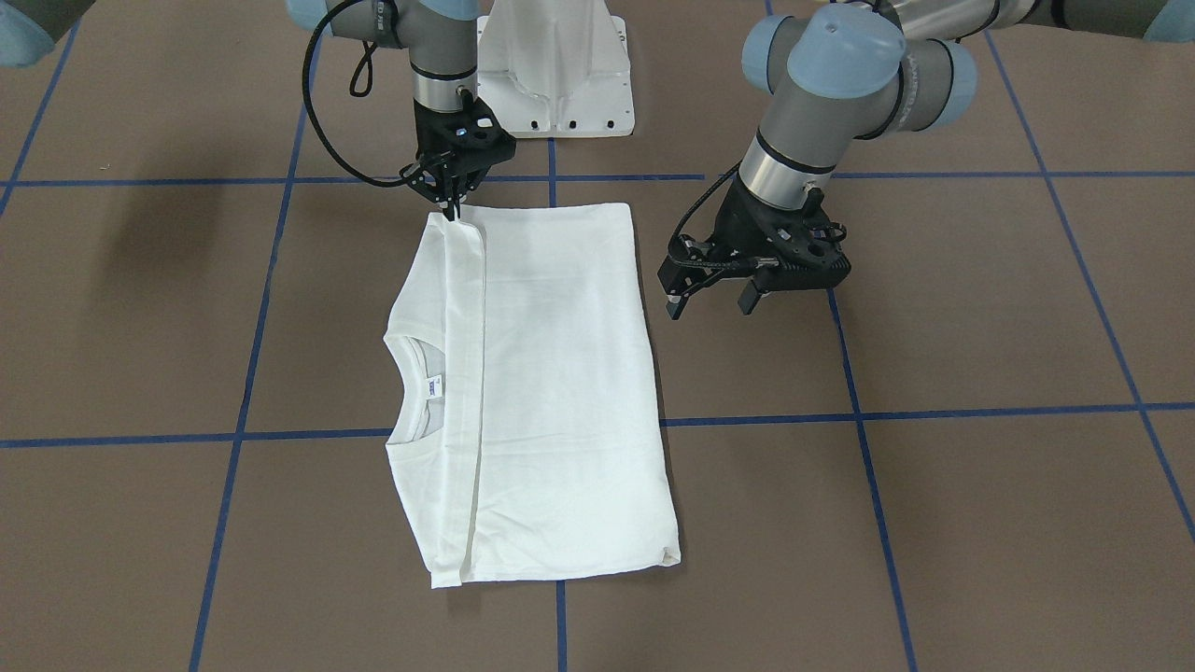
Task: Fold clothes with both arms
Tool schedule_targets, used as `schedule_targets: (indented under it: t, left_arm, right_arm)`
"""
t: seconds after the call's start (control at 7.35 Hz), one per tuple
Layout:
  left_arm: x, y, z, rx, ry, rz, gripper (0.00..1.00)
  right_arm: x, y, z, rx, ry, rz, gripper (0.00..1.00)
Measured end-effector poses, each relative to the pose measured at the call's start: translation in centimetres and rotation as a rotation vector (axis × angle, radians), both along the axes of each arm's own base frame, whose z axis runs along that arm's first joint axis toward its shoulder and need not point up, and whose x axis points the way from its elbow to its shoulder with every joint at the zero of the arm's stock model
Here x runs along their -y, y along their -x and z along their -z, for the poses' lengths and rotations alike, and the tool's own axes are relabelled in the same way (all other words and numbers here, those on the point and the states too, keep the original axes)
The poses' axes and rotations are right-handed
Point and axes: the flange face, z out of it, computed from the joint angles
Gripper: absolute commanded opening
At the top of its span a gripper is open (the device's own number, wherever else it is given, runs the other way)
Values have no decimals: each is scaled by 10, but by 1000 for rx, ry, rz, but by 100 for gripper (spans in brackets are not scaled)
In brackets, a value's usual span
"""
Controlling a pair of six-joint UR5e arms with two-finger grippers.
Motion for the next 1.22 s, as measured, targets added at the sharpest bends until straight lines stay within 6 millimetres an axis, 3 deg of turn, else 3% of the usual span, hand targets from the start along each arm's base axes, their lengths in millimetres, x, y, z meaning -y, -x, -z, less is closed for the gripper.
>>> schedule_targets:
  t: [0.41, 0.54, 0.68, 0.82, 1.22]
  left_arm:
    - [0, 0, 3, -3, -3, 1, 100]
    - [0, 0, 3, -3, -4, 2, 100]
    - [0, 0, 3, -3, -6, 3, 100]
    - [1, 0, 4, -3, -6, 3, 100]
    - [1, 0, 4, -4, -7, 3, 100]
  right_arm:
    - [-5, -15, -18, -6, 57, -9, 3]
    - [-5, -17, -21, -2, 96, -14, 37]
    - [-2, -19, -23, 6, 143, -16, 94]
    - [4, -23, -24, 13, 178, -18, 100]
    - [23, -34, -21, 31, 212, -68, 100]
